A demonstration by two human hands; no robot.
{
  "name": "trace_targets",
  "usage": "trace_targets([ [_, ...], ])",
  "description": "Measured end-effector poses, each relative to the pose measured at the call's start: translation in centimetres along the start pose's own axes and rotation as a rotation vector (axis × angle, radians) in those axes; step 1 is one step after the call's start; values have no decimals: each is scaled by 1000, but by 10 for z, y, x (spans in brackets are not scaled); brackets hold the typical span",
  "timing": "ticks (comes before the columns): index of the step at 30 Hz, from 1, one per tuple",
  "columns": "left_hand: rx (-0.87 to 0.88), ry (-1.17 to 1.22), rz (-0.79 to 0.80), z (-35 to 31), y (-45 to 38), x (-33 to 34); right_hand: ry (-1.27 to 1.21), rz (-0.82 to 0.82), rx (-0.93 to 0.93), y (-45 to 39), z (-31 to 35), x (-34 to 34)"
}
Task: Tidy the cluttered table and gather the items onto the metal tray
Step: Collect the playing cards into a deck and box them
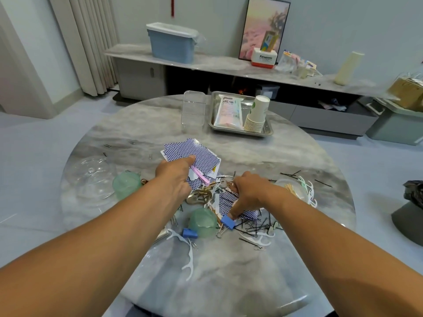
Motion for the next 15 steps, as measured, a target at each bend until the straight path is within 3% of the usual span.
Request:
trace_targets([
  [3, 0, -13, -10, -3, -1, -3, -58, -24, -56, 2, 4, -3],
  [15, 60, -98, -104, -13, -8, -17, -932, -274, -105, 12, -28, -46],
])
Point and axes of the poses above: each hand's wrist, its own y-axis away from the middle knuckle, its own x-axis out of the palm, z = x × y, the point moved 5 cm from there along -y, towards the middle knuckle, and after that the axes turned 10 degrees about -y, right-handed, at the moved point
